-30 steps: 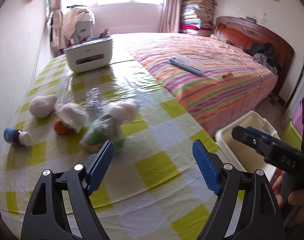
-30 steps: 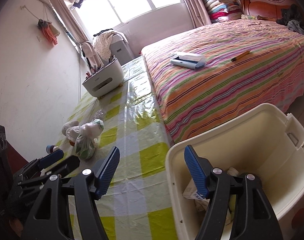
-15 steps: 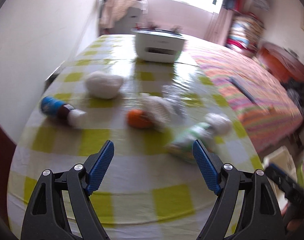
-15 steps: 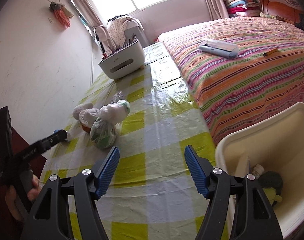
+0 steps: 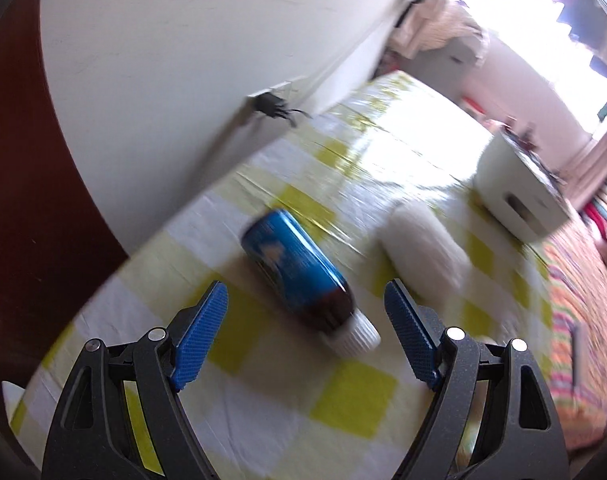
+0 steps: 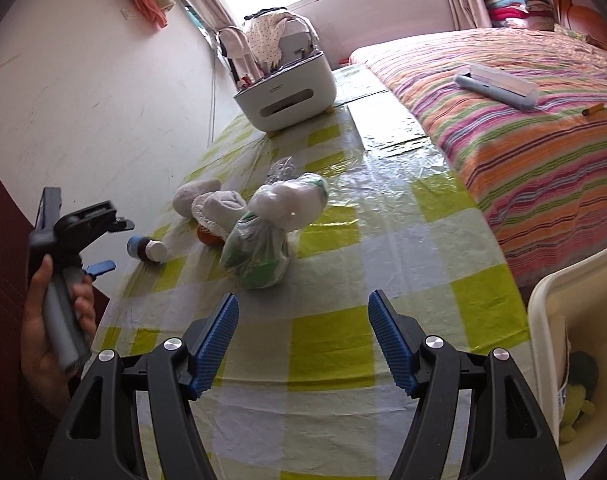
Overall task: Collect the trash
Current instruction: 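Grasp the blue-labelled brown bottle with the left tool while the right tool grasps the plastic bag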
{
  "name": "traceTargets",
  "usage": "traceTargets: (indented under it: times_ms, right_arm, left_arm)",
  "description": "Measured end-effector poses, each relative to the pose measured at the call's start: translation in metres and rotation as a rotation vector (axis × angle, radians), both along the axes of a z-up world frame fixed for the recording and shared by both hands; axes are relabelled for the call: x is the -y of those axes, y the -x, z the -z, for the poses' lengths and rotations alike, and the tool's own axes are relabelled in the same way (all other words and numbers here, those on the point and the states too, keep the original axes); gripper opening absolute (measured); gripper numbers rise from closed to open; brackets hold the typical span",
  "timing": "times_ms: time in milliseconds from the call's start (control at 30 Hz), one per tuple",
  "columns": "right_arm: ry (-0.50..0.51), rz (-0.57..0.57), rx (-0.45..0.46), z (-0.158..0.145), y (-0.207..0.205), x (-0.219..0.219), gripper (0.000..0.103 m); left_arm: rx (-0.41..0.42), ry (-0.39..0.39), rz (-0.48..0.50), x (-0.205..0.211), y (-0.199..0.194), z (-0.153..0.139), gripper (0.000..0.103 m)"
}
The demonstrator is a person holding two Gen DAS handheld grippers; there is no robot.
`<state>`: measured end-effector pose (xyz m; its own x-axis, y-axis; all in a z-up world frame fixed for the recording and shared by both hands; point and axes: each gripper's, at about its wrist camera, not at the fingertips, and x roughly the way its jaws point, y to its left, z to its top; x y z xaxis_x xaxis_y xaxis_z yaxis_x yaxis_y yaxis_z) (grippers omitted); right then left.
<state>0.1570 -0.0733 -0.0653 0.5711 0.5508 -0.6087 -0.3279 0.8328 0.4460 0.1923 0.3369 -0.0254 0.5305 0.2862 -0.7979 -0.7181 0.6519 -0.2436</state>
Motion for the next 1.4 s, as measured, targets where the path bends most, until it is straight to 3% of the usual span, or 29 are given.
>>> traceTargets:
  times_ms: [433, 633, 667, 933, 1133, 1400]
  right_arm:
    - [-0.024, -0.035, -0.028, 0.007, 0.001, -0.014, 0.066]
    - [-0.019, -0.058, -0.036, 0.011, 0.001, -0.026, 0.066]
    - [-0.018, -0.059, -0.038, 0.011, 0.001, -0.027, 0.066]
    - [-0.003, -0.065, -0.054, 0.012, -0.008, -0.038, 0.066]
    - [0.024, -0.07, -0.056, 0.011, -0.034, -0.054, 0.066]
    - [0.018, -0.014, -0.066, 0.01, -0.057, -0.068, 0.066]
  left_arm:
    - [-0.116, 0.068, -0.063, -0.034, -0.038, 0.039, 0.078]
    - [-0.145, 0.031, -0.038, -0.033, -0.045, 0.044, 0.077]
    - [-0.152, 0.019, -0.033, -0.032, -0.045, 0.044, 0.07]
    - [-0.125, 0.004, 0.056, -0.029, -0.047, 0.043, 0.061]
    - [-0.086, 0.004, 0.186, -0.012, -0.051, 0.043, 0.049]
    - [-0.031, 0.025, 0.305, 0.006, -0.049, 0.041, 0.045]
